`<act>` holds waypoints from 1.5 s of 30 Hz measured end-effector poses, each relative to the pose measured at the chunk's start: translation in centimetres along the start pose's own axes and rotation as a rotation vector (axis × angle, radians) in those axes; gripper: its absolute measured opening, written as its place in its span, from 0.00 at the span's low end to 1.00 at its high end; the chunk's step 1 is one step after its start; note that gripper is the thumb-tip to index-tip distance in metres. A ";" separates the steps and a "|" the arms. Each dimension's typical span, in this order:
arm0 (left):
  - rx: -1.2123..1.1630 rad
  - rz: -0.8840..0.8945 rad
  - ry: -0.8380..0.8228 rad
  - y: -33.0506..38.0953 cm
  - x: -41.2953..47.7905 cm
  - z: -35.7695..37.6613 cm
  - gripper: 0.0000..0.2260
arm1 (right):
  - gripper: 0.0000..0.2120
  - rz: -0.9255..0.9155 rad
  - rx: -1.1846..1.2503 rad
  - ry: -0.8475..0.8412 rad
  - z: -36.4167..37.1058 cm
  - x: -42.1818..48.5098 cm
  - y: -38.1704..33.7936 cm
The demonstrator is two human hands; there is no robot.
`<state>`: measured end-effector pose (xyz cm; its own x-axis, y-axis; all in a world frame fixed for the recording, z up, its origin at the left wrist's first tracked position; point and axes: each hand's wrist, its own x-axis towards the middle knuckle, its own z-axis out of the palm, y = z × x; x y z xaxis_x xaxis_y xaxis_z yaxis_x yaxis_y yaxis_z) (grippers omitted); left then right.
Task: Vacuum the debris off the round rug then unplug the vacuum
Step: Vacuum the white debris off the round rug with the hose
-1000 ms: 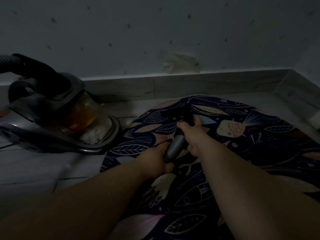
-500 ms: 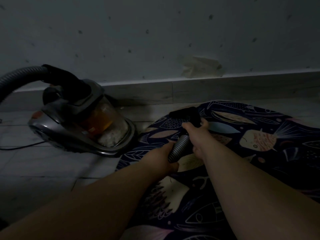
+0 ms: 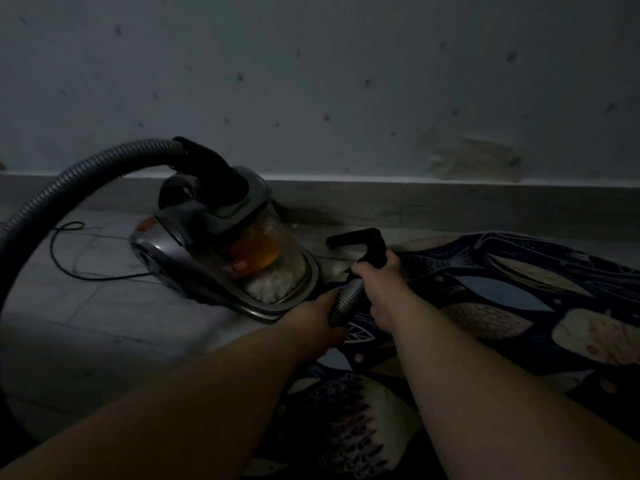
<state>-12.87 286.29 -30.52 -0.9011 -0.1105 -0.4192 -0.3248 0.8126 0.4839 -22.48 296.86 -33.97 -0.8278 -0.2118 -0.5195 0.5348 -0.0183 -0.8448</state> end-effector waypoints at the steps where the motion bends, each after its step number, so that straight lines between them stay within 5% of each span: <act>1: 0.040 -0.008 -0.002 -0.5 0.3 -0.6 0.30 | 0.41 0.000 -0.017 -0.009 0.7 0.4 0.0; 7: 0.094 -0.062 0.042 -2.6 2.6 -3.0 0.30 | 0.33 -0.043 -0.114 0.031 4.8 2.3 -0.9; 22: 0.042 -0.036 0.151 -5.4 3.9 -3.6 0.27 | 0.32 0.019 -0.132 0.071 8.8 5.4 -1.6; 36: -0.043 0.102 0.078 3.8 3.2 0.9 0.31 | 0.32 -0.061 -0.028 0.196 -3.1 1.8 -3.6; 45: 0.013 0.203 -0.012 11.2 0.9 5.3 0.32 | 0.41 0.014 0.101 0.217 -13.5 -2.6 -3.4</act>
<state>-15.79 298.28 -29.55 -0.9442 0.0636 -0.3232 -0.1325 0.8249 0.5495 -24.44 310.65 -31.52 -0.8313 0.0017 -0.5558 0.5518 -0.1170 -0.8257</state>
